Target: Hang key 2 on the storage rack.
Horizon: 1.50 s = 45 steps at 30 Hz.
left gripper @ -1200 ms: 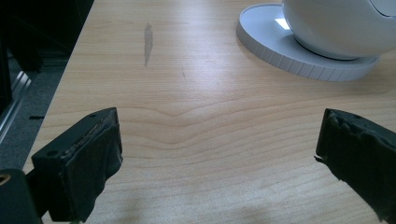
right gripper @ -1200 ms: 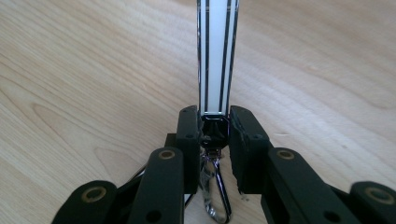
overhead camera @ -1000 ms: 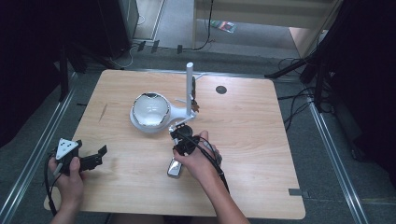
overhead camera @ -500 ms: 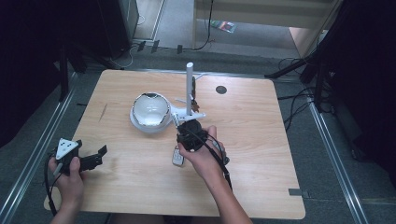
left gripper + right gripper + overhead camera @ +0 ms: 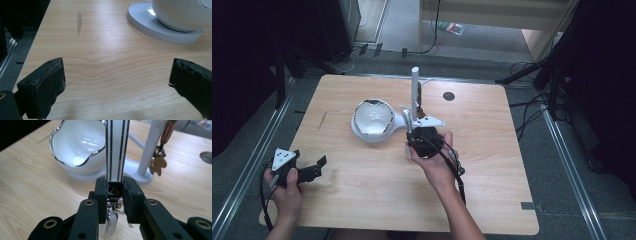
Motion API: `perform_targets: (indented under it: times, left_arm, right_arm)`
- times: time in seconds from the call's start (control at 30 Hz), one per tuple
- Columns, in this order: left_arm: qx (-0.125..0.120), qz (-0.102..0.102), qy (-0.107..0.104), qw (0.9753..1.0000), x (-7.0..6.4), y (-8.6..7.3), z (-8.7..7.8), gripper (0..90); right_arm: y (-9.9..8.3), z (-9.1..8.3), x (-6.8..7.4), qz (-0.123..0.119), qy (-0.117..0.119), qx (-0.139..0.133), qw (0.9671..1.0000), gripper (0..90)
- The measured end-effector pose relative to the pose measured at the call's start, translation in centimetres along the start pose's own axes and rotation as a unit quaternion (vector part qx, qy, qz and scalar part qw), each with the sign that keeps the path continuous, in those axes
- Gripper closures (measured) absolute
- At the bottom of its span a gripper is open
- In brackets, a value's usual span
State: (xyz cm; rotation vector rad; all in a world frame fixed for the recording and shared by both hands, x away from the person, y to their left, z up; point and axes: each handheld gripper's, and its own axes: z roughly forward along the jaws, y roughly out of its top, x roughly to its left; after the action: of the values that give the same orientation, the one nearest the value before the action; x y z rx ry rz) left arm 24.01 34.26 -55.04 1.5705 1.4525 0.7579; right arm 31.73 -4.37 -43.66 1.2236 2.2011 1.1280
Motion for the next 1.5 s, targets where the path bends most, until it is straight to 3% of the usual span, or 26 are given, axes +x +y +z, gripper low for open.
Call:
perform_targets:
  times: [0.53, 0.6, 0.87, 1.03, 1.17, 1.23, 1.5]
  left_arm:
    - [0.002, 0.004, 0.001, 1.0000, 0.0, 0.0, 0.0, 0.7]
    - [0.002, 0.005, 0.001, 1.0000, -0.1, 0.0, 0.0, 0.7]
    - [0.005, 0.010, 0.003, 0.9999, -0.1, 0.0, 0.0, 0.7]
    - [0.005, 0.011, 0.005, 0.9999, -0.2, 0.0, 0.1, 0.7]
    - [0.006, 0.013, 0.006, 0.9999, -0.2, 0.0, 0.1, 0.7]
    - [0.007, 0.014, 0.006, 0.9999, -0.2, 0.0, 0.1, 0.7]
    - [0.006, 0.015, 0.006, 0.9999, -0.2, 0.0, 0.1, 0.7]
  right_arm:
    - [0.1, 1.2, -4.1, 0.020, 0.079, -0.044, 0.9957, 75.8]
    - [0.2, 1.5, -4.6, 0.027, 0.101, -0.051, 0.9932, 75.8]
    - [0.1, 2.5, -6.5, 0.059, 0.152, -0.055, 0.9850, 75.8]
    - [0.3, 2.9, -7.6, 0.075, 0.189, -0.055, 0.9775, 75.8]
    - [0.4, 3.3, -7.8, 0.071, 0.205, -0.042, 0.9753, 75.8]
    - [0.4, 3.6, -8.1, 0.078, 0.223, -0.042, 0.9707, 75.8]
    - [0.2, 4.0, -9.1, 0.103, 0.233, -0.044, 0.9659, 75.8]
